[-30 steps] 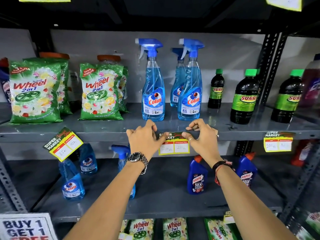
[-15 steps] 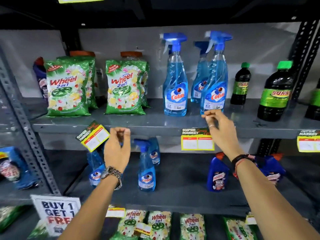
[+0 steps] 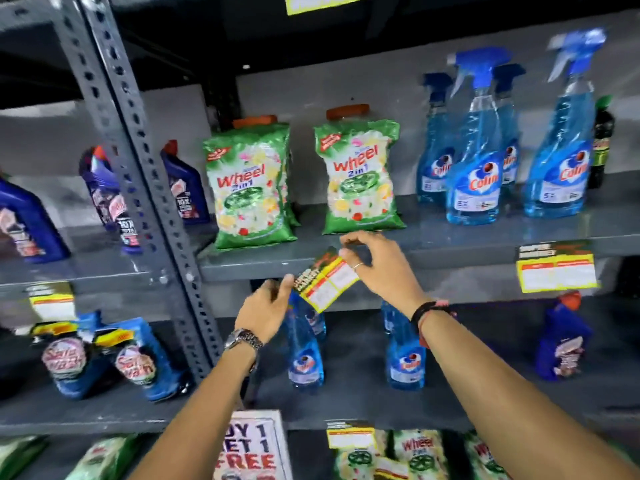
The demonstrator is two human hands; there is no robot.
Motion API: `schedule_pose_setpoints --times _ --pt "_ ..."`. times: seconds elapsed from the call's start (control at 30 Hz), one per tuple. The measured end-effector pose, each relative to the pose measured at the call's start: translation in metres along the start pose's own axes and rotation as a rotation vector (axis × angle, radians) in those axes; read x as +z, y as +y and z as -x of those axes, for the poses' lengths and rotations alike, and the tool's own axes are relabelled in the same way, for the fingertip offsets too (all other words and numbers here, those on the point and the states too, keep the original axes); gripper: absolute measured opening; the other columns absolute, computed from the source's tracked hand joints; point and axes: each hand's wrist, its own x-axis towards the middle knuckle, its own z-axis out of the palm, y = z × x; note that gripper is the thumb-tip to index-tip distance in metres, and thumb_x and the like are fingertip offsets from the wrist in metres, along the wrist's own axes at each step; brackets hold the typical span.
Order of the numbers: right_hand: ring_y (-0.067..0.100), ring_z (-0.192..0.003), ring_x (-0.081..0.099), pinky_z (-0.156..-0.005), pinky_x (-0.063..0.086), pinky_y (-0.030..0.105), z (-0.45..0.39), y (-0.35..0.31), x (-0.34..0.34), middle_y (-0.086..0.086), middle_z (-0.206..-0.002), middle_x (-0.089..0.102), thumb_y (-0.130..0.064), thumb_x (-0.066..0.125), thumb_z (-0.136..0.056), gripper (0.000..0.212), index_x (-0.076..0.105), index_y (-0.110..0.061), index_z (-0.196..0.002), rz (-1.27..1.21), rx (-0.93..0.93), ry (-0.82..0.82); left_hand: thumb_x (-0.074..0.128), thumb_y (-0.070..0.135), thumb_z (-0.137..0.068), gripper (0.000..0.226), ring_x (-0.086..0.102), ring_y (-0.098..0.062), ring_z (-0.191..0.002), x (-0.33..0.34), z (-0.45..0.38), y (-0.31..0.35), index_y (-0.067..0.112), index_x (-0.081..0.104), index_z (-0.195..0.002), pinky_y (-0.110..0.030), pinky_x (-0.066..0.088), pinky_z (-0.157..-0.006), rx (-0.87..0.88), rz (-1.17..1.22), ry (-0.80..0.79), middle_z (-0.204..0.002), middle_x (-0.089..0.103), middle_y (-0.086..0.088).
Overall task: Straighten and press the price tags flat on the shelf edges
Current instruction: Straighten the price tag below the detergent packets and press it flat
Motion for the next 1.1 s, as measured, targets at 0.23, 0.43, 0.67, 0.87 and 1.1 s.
schedule_pose_setpoints --times 0.23,0.43,0.67,0.87,1.1 --pt "0.023 -0.089 0.063 -0.079 0.049 0.044 -0.003 -0.02 0.04 -0.001 -0.092 0.072 -0.026 0.059 -0.09 0.01 0.067 -0.022 -0.094 0.161 0.026 0.123 0.047 0.042 -0.093 0.043 0.062 -0.036 -0.07 -0.01 -0.006 0.0 0.021 0.047 -0.055 -0.033 0.036 -0.053 0.239 -0.009 0.028 -0.054 0.057 -0.009" --pt "0.015 -0.087 0.066 -0.077 0.055 0.041 -0.002 -0.022 0.039 -0.004 -0.095 0.072 -0.018 0.06 -0.087 0.011 0.069 -0.02 -0.093 0.042 0.079 0.161 0.046 0.036 -0.094 0.035 0.053 -0.031 -0.055 -0.027 -0.005 0.006 0.017 0.044 -0.065 -0.03 0.027 -0.047 0.459 -0.09 0.238 -0.053 0.045 0.0" --pt "0.011 -0.104 0.061 -0.088 0.049 0.035 -0.005 -0.035 0.033 -0.014 -0.105 0.068 -0.022 0.067 -0.083 0.007 0.071 -0.027 -0.081 -0.001 0.122 0.132 0.051 0.037 -0.092 0.029 0.051 -0.024 -0.06 -0.046 -0.016 0.003 0.014 0.062 -0.076 -0.03 0.034 -0.055 0.55 -0.114 0.269 -0.059 0.052 0.002" --pt "0.013 -0.109 0.054 -0.09 0.038 0.029 0.001 -0.028 0.03 -0.01 -0.118 0.066 -0.021 0.071 -0.079 0.006 0.076 -0.024 -0.081 0.149 0.131 -0.037 0.057 0.036 -0.089 0.023 0.057 -0.024 -0.077 -0.047 -0.023 -0.015 0.019 0.069 -0.078 -0.035 0.034 -0.071 0.66 -0.235 0.172 -0.074 0.07 0.002" --pt "0.012 -0.104 0.055 -0.083 0.033 0.023 0.001 -0.031 0.031 -0.008 -0.113 0.069 -0.023 0.069 -0.081 0.005 0.073 -0.024 -0.084 0.174 0.11 -0.017 0.058 0.036 -0.088 0.027 0.058 -0.024 -0.071 -0.049 -0.027 -0.013 0.015 0.069 -0.077 -0.036 0.036 -0.072 0.651 -0.21 0.181 -0.073 0.07 0.0"
